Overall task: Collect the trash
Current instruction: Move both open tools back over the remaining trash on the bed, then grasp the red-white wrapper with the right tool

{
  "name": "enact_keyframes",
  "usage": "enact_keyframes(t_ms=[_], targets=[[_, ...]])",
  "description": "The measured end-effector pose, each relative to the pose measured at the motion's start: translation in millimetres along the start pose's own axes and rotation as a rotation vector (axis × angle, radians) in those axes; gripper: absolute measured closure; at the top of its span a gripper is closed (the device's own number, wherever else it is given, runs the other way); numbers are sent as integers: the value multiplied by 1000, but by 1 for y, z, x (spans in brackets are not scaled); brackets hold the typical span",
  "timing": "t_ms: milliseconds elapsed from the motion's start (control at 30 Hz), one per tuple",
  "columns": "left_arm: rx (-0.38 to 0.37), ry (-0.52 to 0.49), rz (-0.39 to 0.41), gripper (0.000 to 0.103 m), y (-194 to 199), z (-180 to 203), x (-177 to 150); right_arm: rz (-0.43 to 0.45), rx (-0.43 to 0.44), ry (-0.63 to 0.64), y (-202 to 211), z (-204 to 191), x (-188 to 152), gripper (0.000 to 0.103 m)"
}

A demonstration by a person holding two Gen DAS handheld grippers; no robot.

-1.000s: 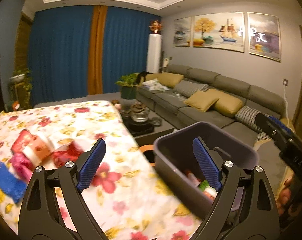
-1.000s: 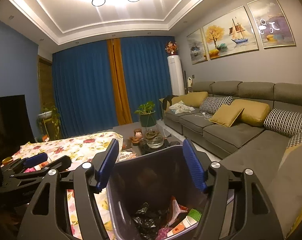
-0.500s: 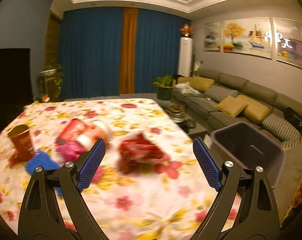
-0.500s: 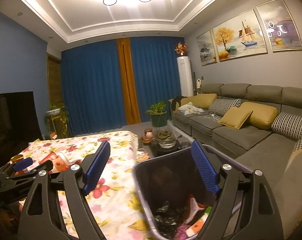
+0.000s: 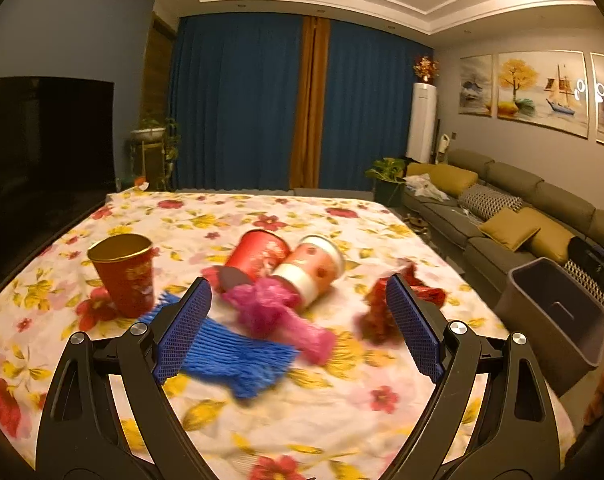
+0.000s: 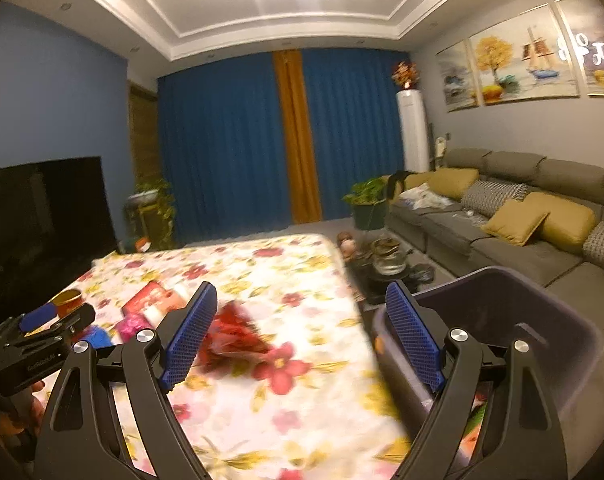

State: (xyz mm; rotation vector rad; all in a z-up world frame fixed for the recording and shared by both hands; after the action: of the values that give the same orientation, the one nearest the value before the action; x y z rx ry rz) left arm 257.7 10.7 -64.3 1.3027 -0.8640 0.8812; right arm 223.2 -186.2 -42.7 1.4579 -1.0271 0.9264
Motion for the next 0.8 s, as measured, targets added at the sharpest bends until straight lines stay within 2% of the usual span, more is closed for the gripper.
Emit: enact_keyframes(t_ms=[200,333,567,700,800], targets=[[21,20,-9,16,-12,-24,2,-55,28,42,-36,-42,-11,19],[24,20,15,16,-18,-30,13,-94,35,53,-59,-58,-17,19],[35,12,39,16,-37,-34,24,-144,17,68,-95,-70,-23,19],[19,61,17,16,-55,-39,20,-174,4,68,-117,-72,-28,19],[18,55,-4,16,-64,-41,15,-200,-3,75,-133,-74,-32,19]])
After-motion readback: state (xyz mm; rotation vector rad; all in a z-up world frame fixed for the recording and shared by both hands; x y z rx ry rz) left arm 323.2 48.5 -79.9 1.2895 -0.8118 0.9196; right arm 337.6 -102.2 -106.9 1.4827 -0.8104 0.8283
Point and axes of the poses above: each gripper's, at about its wrist camera, not at the fingertips, and y roughly against the way its jaws point, z to its right, x to its top, the point moved 10 cm from there along -y, roughly the way its jaws point, and after that the axes turned 3 degrees about -z, right-handed, at the moved point
